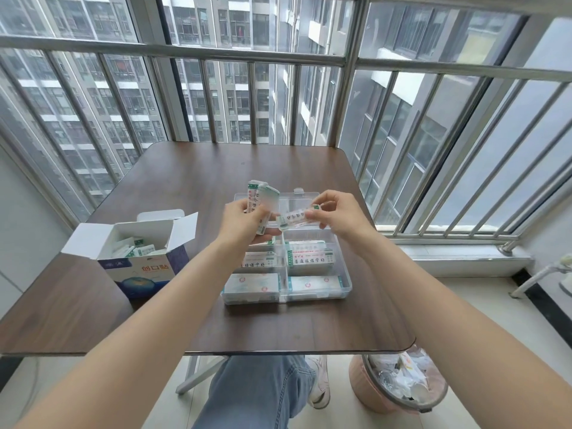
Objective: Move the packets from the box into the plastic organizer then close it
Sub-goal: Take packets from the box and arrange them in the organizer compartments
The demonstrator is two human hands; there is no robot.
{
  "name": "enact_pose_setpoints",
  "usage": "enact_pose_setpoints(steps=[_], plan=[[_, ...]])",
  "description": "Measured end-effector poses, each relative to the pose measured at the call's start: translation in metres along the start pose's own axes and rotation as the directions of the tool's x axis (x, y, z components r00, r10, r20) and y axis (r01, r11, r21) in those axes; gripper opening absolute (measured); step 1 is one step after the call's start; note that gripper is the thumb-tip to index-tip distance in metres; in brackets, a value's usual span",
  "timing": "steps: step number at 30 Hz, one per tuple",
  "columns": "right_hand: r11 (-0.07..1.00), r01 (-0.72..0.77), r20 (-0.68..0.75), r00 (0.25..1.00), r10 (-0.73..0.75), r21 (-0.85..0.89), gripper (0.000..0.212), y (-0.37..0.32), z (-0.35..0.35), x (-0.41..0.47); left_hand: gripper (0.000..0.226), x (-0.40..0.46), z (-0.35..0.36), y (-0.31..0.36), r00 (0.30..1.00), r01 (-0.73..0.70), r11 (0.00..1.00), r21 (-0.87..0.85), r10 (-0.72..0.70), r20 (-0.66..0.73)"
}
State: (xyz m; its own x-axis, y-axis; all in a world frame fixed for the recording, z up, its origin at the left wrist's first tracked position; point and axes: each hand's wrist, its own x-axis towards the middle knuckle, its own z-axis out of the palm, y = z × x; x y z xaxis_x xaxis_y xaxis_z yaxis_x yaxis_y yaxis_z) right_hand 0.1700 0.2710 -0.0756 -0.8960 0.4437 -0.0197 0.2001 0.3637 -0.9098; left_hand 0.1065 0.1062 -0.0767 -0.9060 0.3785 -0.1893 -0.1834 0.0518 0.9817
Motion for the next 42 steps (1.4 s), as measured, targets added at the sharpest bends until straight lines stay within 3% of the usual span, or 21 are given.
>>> enact_pose_setpoints(steps=[7,11,21,26,28,30,32,33,35,37,42], plan=[[0.920,-0.166,-0.105,0.985,0.137,-0.355,0.016,0.014,0.003,0.003,0.016,0.003,-0.003,-0.002,1.000,-0.030,0.999,0.013,0.030,0.002],[0.826,-0.197,-0.080,0.980,0.182,-0.528,0.017,0.007,0.007,-0.001,0.015,0.003,0.000,-0.003,0.999,-0.032,0.999,0.019,0.031,0.015],[0.538,-0.033,-0.043,0.999,-0.004,-0.842,0.014,0.001,0.019,-0.001,0.015,0.000,0.000,-0.004,0.998,-0.027,0.998,0.050,0.025,0.050],[0.523,0.046,0.012,0.998,-0.068,-0.851,0.020,0.005,0.021,-0.001,0.017,-0.002,-0.005,-0.004,0.994,-0.047,0.998,0.048,0.042,0.098],[0.558,0.066,0.028,0.997,-0.077,-0.827,0.018,0.006,0.019,-0.001,0.016,-0.002,-0.007,-0.004,0.993,-0.058,0.997,0.058,0.051,0.105],[0.706,0.066,0.011,0.997,-0.082,-0.705,0.014,0.004,0.014,0.000,0.015,-0.002,-0.008,-0.005,0.992,-0.069,0.995,0.073,0.061,0.108],[0.947,0.065,-0.001,0.998,-0.068,-0.314,0.014,-0.004,0.009,-0.004,0.013,-0.003,-0.008,-0.005,0.990,-0.082,0.992,0.098,0.069,0.127],[0.995,0.048,0.022,0.999,-0.046,-0.087,0.016,-0.009,0.007,-0.007,0.013,-0.004,-0.008,-0.005,0.986,-0.093,0.989,0.112,0.076,0.147],[0.992,0.018,0.109,0.994,-0.032,0.123,0.017,-0.015,0.005,-0.013,0.012,-0.008,-0.007,-0.005,0.973,-0.127,0.983,0.132,0.098,0.208],[0.990,0.022,0.141,0.989,-0.042,0.141,0.011,-0.016,0.010,-0.016,0.012,-0.012,-0.003,-0.005,0.961,-0.158,0.976,0.146,0.118,0.252],[0.978,0.094,0.040,0.994,-0.103,0.186,0.008,-0.010,0.015,-0.018,0.029,-0.015,0.004,-0.003,0.969,-0.086,0.993,0.083,0.065,0.237]])
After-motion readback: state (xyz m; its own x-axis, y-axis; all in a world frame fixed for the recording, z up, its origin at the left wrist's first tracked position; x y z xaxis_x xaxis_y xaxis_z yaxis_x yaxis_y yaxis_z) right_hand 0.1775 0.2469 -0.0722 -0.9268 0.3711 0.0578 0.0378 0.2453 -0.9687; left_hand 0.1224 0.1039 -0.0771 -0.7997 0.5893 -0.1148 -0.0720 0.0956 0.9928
